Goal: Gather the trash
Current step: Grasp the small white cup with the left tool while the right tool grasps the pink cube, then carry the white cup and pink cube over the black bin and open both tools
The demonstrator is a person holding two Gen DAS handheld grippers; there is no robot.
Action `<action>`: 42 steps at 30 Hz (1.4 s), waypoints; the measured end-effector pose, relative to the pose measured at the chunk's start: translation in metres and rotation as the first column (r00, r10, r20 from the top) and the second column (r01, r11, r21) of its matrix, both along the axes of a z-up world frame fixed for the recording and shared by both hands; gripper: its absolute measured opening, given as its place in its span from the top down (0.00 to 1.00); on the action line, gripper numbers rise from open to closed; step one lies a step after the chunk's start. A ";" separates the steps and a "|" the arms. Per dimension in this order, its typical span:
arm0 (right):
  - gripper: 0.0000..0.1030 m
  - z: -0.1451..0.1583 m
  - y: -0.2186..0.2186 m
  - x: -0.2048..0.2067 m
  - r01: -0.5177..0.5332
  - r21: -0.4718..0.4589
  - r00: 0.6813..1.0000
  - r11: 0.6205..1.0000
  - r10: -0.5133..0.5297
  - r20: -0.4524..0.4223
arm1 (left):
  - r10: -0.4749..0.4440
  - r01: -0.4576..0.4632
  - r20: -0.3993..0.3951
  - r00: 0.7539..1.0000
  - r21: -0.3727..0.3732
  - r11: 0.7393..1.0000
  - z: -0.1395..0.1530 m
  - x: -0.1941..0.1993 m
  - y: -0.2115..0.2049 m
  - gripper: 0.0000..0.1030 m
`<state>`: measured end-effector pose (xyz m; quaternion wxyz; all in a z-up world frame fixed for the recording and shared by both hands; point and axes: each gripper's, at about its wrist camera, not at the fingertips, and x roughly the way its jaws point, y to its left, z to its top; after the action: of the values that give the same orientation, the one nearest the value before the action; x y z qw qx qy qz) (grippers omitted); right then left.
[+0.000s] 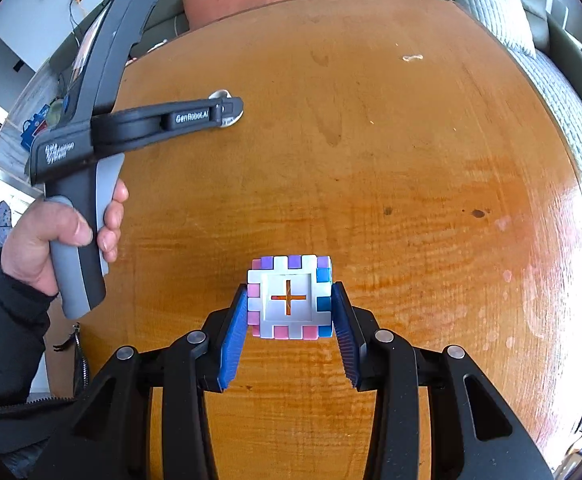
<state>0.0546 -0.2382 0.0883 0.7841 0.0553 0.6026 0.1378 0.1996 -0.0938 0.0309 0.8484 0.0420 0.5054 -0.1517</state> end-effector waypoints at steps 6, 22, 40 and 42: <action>0.59 0.011 0.023 -0.008 -0.044 0.001 0.999 0.999 0.044 0.029 | 0.016 -0.016 0.019 1.000 -0.025 1.000 0.015 -0.024 0.029 0.71; 0.59 0.044 0.173 -0.034 -0.269 0.016 0.961 0.963 0.267 0.077 | 0.229 -0.227 0.048 0.972 -0.036 0.973 0.043 -0.112 0.195 0.71; 0.59 0.069 0.422 -0.097 -0.657 0.024 0.750 0.754 0.649 0.126 | 0.604 -0.603 0.078 0.793 -0.044 0.797 0.054 -0.254 0.419 0.71; 0.59 0.070 0.447 -0.105 -0.692 0.028 0.718 0.721 0.684 0.129 | 0.641 -0.640 0.078 0.763 -0.043 0.767 0.053 -0.272 0.440 0.71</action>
<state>-0.0500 0.2085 0.1580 0.7059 -0.1514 0.5305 0.4443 -0.0723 0.3461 0.0834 0.8710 -0.1320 0.4503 0.1455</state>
